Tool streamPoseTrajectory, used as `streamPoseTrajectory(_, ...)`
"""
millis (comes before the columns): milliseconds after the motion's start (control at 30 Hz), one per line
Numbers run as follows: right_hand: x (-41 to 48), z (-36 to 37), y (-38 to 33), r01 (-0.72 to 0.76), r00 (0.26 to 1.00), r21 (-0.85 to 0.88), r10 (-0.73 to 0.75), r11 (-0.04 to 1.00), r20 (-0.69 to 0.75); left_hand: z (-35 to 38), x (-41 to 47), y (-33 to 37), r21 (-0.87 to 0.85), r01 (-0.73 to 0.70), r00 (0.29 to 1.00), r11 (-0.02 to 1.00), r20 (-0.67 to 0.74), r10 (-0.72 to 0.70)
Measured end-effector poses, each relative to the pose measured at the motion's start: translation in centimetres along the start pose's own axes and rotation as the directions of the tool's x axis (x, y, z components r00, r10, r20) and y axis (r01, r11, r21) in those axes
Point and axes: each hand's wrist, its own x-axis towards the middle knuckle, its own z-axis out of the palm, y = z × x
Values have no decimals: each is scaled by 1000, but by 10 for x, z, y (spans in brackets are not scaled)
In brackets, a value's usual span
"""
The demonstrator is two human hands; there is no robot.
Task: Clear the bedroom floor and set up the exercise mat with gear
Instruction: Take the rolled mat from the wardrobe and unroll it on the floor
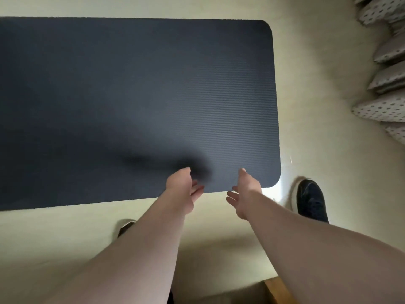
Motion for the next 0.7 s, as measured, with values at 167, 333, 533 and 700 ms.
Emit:
streamPoseTrajectory(167,51,-15,-13,-45,999,-40,46,998,13,41,36,-32,-124,16,998,992,-60,-23)
streamPoseTrajectory(333,97,-48,-16,-93,996,-68,93,993,-5,75,77,-78,-135,126,982,983,-122,-143)
streamPoseTrajectory(533,125,-59,-28,-118,993,-40,118,992,19,105,92,-93,-165,128,974,978,-165,-155)
streamPoseTrajectory(700,124,-40,-56,-67,997,-90,69,994,16,121,92,-70,-99,95,976,991,-186,-112)
